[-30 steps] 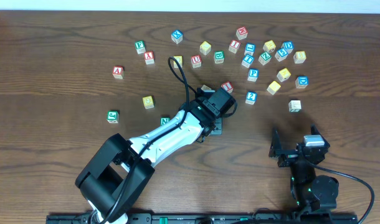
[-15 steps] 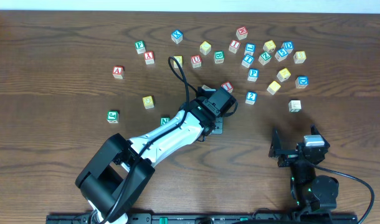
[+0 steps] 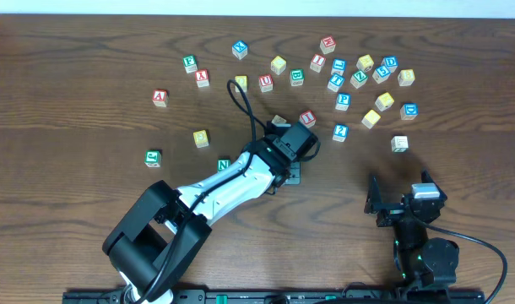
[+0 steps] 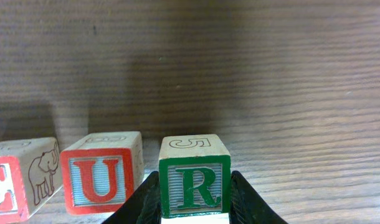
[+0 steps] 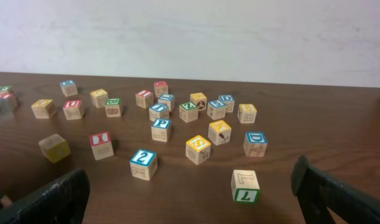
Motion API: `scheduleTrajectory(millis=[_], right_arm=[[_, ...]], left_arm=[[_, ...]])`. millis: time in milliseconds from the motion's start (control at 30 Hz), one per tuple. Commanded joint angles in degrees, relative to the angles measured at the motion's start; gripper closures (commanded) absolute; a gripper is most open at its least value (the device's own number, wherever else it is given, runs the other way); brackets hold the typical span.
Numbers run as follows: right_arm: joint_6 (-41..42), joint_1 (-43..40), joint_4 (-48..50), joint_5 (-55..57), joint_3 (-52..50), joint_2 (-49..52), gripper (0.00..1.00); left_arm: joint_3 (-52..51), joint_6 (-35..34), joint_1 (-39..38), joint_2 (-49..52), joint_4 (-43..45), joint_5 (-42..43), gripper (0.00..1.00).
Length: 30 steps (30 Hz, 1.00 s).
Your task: Spell out NEURIPS
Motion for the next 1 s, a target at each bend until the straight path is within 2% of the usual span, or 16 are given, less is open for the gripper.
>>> scheduleTrajectory(millis=[0, 967], right_arm=[[0.81, -0.48, -0.28, 0.04, -0.07, -0.24, 0.01], [0.81, -0.48, -0.28, 0.04, -0.07, -0.24, 0.01]], left_arm=[[-0.61, -0.5, -0.02, 0.81, 0.31, -1.22, 0.92], [-2.49, -0.46, 0.0, 0.81, 3.26, -1.44, 0.93]])
